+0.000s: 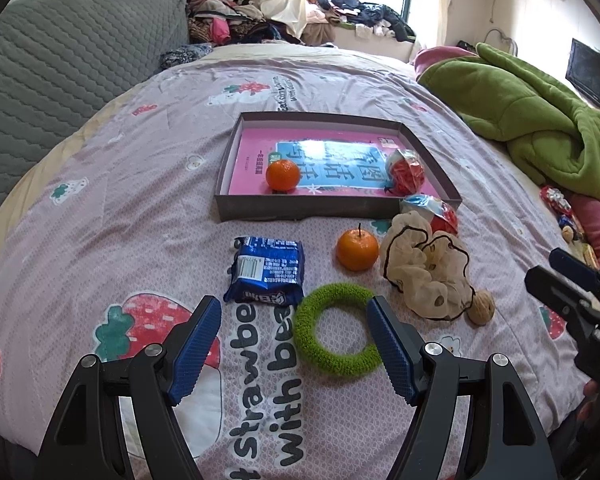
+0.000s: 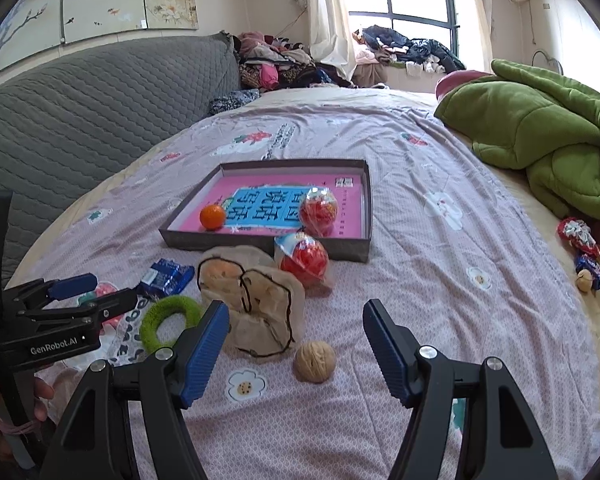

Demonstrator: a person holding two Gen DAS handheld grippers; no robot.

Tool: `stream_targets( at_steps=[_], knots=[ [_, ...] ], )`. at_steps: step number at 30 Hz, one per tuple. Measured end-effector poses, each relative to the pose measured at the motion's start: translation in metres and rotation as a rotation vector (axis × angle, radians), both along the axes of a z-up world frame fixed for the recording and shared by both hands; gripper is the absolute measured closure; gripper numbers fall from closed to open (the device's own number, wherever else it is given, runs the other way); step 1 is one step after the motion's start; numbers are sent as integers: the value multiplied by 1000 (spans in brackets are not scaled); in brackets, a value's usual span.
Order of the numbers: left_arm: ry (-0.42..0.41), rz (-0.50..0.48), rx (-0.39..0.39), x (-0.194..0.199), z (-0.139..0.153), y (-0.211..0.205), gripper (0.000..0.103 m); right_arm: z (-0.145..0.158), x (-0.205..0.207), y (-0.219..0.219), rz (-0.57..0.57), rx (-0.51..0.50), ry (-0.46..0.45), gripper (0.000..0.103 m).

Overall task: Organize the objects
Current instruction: 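Withdraw both open grippers from the tray back over the bed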

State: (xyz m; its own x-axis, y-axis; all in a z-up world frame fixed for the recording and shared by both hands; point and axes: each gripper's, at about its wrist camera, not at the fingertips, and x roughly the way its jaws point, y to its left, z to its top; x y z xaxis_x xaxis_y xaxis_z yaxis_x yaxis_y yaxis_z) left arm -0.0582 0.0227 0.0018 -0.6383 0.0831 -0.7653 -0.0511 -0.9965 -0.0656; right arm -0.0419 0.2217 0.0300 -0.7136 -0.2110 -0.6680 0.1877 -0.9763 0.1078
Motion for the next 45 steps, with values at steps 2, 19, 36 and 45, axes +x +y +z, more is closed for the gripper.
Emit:
stream_targets(
  at_steps=[2,19,36,45],
  knots=[
    [-7,-5,1,1,-2,1,27,-5,0,-1,7,-3,-14,34],
    [-67,-24,12,0,-15,5,27,-22,1,-12,39,20,-70,34],
    [-121,-33,8,1,-28,5,27,-36,5,-13,48,43,-111,34],
    [-148,-30,25,1,-34,3,27,-40,8,-12,49,47,-119,34]
  ],
)
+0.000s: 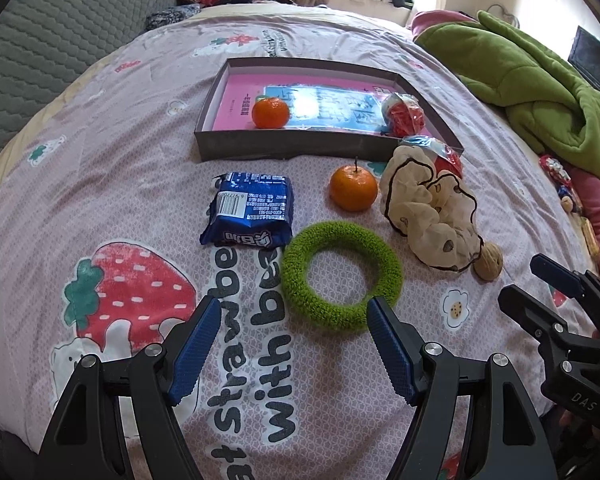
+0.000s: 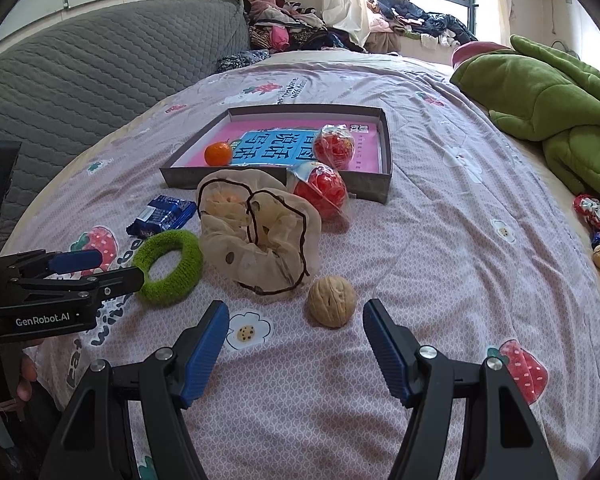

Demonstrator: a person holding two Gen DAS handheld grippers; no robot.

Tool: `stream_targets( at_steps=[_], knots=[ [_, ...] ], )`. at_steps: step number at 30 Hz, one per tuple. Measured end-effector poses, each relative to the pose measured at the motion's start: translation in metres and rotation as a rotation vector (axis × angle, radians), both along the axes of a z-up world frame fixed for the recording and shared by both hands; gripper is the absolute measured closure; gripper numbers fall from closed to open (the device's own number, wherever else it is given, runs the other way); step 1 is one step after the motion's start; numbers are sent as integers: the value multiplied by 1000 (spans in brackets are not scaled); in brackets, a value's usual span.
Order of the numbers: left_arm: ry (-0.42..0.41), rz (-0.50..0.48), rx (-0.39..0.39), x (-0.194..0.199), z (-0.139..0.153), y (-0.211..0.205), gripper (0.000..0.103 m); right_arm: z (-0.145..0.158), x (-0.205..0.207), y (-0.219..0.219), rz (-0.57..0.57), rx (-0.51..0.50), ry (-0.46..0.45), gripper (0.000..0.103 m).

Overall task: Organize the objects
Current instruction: 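Withdraw both open grippers from the tray back over the bed, then grasp the green fuzzy ring with the left gripper while the right gripper approaches the walnut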

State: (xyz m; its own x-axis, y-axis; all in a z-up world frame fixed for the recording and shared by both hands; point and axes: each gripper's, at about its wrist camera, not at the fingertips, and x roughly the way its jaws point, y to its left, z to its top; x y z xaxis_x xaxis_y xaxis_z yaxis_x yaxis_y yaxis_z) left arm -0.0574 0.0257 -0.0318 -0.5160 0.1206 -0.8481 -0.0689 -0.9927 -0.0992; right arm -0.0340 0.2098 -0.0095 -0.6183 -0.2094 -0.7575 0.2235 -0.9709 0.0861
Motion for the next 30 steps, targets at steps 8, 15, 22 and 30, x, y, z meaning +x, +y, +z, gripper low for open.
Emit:
stream_targets(
  at_steps=[8,15,22,30],
  knots=[
    [3,14,3,-2,0,-3,27,-2,-2,3,-8,-5,0,34],
    [-19,15,-1,-7,-10,-3,27,-14,-8,6,-25,4,-21,34],
    [-21,23,15,-10,-15,-4,27,-21,-12,11,-42,12,-25,34],
    [-32,44,17,-17,-23,-7,27,-28,-15,8,-30,43,-24,34]
  ],
)
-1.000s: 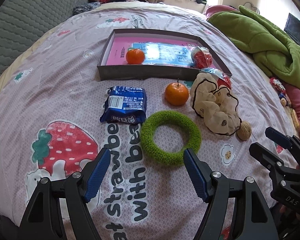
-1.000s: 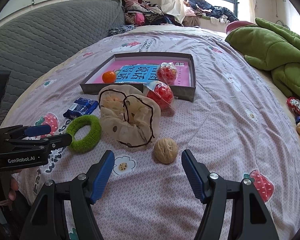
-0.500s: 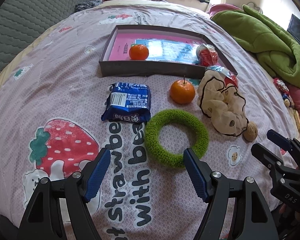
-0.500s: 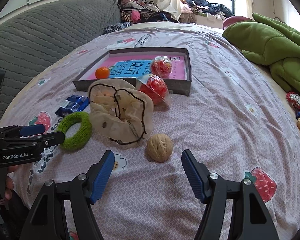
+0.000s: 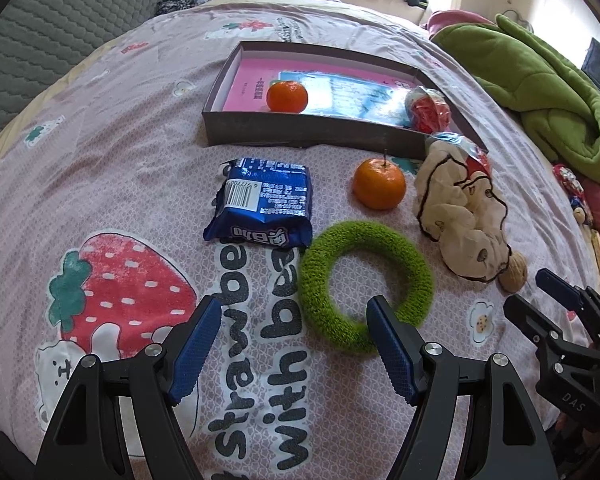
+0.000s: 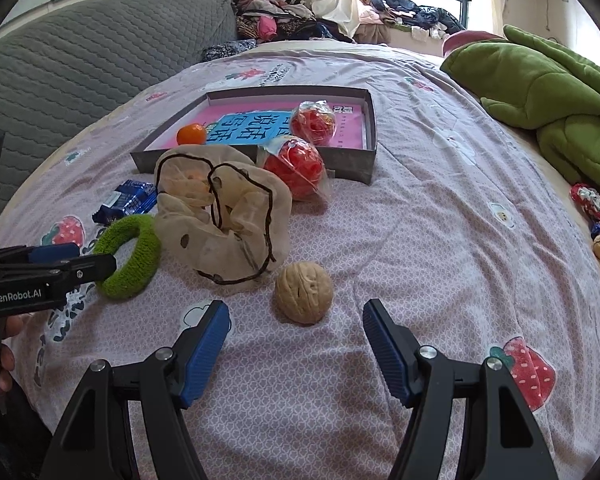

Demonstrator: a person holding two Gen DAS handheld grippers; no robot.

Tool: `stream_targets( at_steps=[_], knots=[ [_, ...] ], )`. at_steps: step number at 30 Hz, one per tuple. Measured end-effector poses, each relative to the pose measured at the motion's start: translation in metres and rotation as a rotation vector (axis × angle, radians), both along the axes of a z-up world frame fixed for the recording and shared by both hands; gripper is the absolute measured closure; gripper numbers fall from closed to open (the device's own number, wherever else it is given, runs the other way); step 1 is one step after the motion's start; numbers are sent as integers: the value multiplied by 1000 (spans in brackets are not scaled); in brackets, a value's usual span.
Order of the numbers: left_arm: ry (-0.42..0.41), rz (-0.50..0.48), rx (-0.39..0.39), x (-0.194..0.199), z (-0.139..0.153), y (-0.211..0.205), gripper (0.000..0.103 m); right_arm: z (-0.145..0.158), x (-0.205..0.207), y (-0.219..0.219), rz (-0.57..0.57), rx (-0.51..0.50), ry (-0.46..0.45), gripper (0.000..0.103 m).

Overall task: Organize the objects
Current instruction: 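Grasp the green fuzzy ring with the left gripper while the right gripper approaches the walnut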

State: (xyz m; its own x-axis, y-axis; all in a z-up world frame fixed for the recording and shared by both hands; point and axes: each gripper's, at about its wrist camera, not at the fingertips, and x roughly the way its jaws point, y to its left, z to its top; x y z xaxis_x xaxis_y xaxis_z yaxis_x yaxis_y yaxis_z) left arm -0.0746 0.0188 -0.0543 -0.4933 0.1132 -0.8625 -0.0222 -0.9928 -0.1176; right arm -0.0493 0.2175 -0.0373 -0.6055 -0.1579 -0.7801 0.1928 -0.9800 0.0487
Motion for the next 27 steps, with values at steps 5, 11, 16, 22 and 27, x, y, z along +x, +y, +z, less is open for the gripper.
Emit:
stream_targets(
  at_steps=[5,11,16,22,27],
  knots=[
    [-14,17,-8,-5,-8,-3,27,-1,-1,0,-3,7,11,34],
    [2,18,-31,-7,-11,-2,27,-4,-4,3,-8,7,13,34],
    [10,10,-31,-7,-14,-3,27,-8,-5,2,-9,16,12,35],
    [21,3,-27,-7,-14,-3,27,-10,-8,4,-11,15,18,42],
    [28,-7,-29,-7,-13,-2,28,-13,-11,6,-11,16,17,50]
  ],
)
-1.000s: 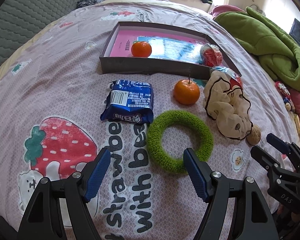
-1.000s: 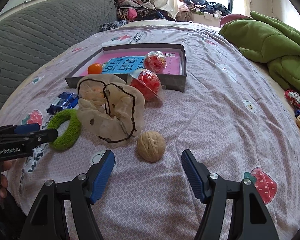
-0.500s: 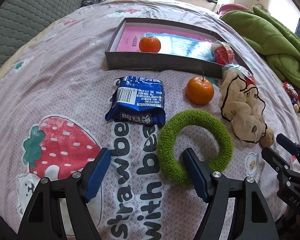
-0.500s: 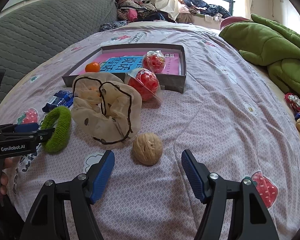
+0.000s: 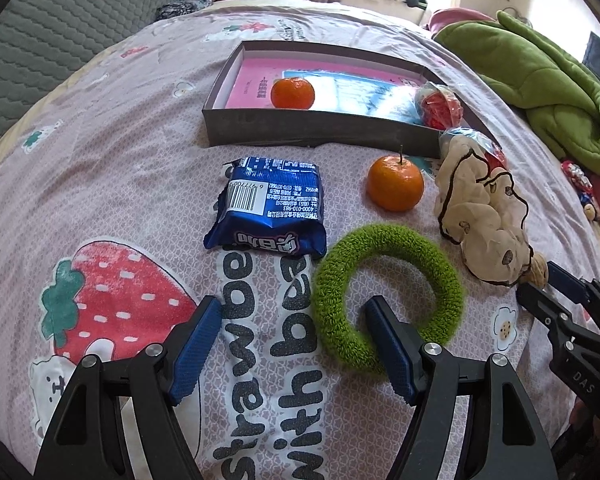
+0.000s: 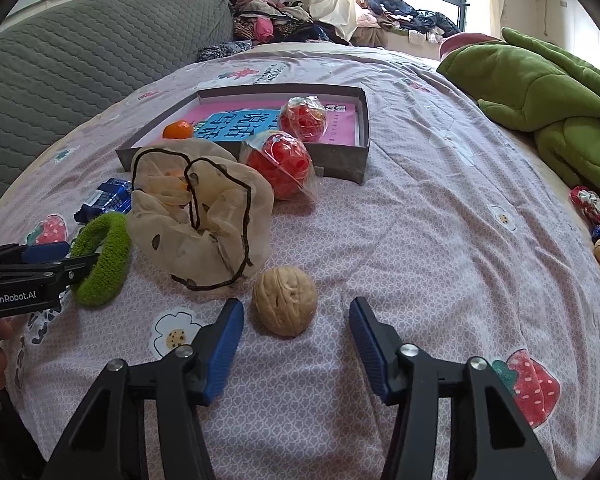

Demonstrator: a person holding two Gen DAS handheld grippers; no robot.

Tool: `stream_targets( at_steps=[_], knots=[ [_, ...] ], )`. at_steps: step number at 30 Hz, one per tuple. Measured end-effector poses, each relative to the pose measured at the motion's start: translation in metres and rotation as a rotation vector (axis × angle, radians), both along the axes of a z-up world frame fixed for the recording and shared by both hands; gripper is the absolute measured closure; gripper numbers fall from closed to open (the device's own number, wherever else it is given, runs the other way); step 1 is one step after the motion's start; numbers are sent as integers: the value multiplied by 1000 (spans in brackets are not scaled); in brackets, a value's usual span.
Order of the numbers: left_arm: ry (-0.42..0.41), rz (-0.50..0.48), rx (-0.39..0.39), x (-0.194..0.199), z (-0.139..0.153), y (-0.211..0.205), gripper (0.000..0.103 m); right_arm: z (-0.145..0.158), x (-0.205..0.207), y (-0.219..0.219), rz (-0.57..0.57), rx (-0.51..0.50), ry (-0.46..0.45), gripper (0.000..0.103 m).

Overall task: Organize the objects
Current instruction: 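Grasp the green fuzzy ring with the left gripper while the right gripper approaches the walnut, then lift the green ring with the left gripper while the right gripper grasps the walnut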

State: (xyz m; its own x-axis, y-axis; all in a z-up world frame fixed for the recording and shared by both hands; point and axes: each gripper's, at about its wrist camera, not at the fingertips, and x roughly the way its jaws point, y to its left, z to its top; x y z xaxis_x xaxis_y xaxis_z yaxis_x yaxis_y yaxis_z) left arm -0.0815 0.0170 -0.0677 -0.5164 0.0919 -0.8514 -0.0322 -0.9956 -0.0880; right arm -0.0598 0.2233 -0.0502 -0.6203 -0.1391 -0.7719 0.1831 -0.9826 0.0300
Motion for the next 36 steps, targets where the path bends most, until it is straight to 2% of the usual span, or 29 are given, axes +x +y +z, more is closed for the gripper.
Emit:
stream_targets(
  at_steps=[5,8,11,13,19,25,36],
  knots=[
    [12,-18,3,0,2,3,38,0,0,0,14,-5,5,64],
    [11,-26,11,0,1,4,44,0,1,-2,29,-6,7,67],
    [12,-26,24,0,2,3,51,1,2,-4,40,-4,10,69],
    [10,-28,39,0,2,2,61,1,2,-5,46,-2,11,69],
    [4,-24,62,0,3,-2,79,2,3,-7,66,-22,6,69],
    [4,-31,56,3,4,-2,86,4,6,-8,88,-41,0,69],
    [0,-45,56,15,11,-1,88,8,15,-21,158,-31,-5,69]
  ],
)
